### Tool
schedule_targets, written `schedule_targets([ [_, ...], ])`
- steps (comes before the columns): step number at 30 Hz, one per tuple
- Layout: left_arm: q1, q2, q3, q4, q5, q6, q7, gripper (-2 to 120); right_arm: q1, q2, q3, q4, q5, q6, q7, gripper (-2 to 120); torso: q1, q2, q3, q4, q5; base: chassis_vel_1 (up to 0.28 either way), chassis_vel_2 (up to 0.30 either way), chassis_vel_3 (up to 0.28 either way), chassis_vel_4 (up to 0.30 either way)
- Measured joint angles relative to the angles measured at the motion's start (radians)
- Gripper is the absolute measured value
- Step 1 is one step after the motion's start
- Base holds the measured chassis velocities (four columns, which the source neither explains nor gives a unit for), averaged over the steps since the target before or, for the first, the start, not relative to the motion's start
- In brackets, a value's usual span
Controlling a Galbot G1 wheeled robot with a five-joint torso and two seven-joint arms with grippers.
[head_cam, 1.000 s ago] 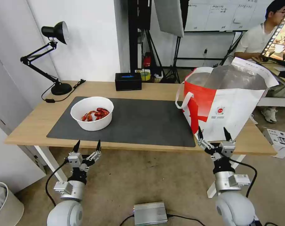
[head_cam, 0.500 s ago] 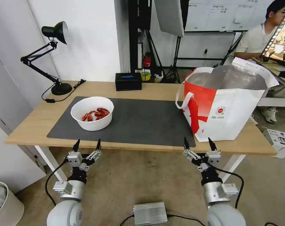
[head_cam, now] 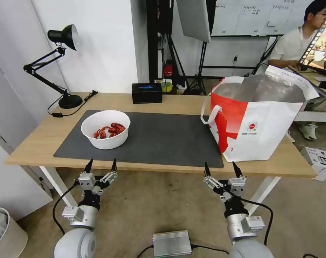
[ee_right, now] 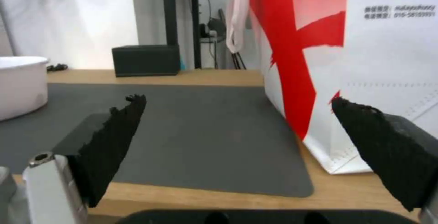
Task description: Pick up the trash from the table and place it into the takeout bag.
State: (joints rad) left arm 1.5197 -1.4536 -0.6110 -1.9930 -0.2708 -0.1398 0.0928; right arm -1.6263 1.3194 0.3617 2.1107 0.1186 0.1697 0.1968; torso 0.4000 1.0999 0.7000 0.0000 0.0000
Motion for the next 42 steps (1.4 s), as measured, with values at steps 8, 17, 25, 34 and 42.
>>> schedule_targets([
  [8, -0.014, -0.014, 0.009, -0.004, 0.01, 0.018, 0.0, 100, 0.001, 0.001, -0.009, -0.018, -0.006, 0.008, -0.002, 100, 0.0, 0.0, 0.0, 0.0, 0.0, 0.0, 0.0, 0.0, 0.0],
  [17, -0.022, -0.004, 0.005, -0.006, 0.008, 0.036, 0.013, 100, 0.002, 0.001, -0.009, -0.02, -0.006, 0.01, -0.002, 100, 0.0, 0.0, 0.0, 0.0, 0.0, 0.0, 0.0, 0.0, 0.0],
  [25, -0.075, 0.064, -0.015, -0.017, -0.059, 0.1, 0.024, 100, 0.003, 0.001, -0.009, -0.02, -0.006, 0.01, -0.002, 100, 0.0, 0.0, 0.0, 0.0, -0.0001, 0.0, 0.0, 0.0, 0.0],
  [34, -0.237, 0.216, -0.056, 0.005, -0.184, 0.262, 0.013, 100, 0.003, 0.001, -0.008, -0.02, -0.006, 0.01, -0.003, 100, 0.0, 0.0, 0.0, -0.0001, -0.0003, 0.0, 0.0, 0.0, 0.0],
  [42, -0.386, 0.419, -0.048, 0.073, -0.282, 0.385, -0.037, 100, 0.003, 0.001, -0.008, -0.02, -0.006, 0.01, -0.003, 100, 0.0, 0.0, 0.0, 0.0001, -0.0003, 0.0, 0.0, 0.0, 0.0],
])
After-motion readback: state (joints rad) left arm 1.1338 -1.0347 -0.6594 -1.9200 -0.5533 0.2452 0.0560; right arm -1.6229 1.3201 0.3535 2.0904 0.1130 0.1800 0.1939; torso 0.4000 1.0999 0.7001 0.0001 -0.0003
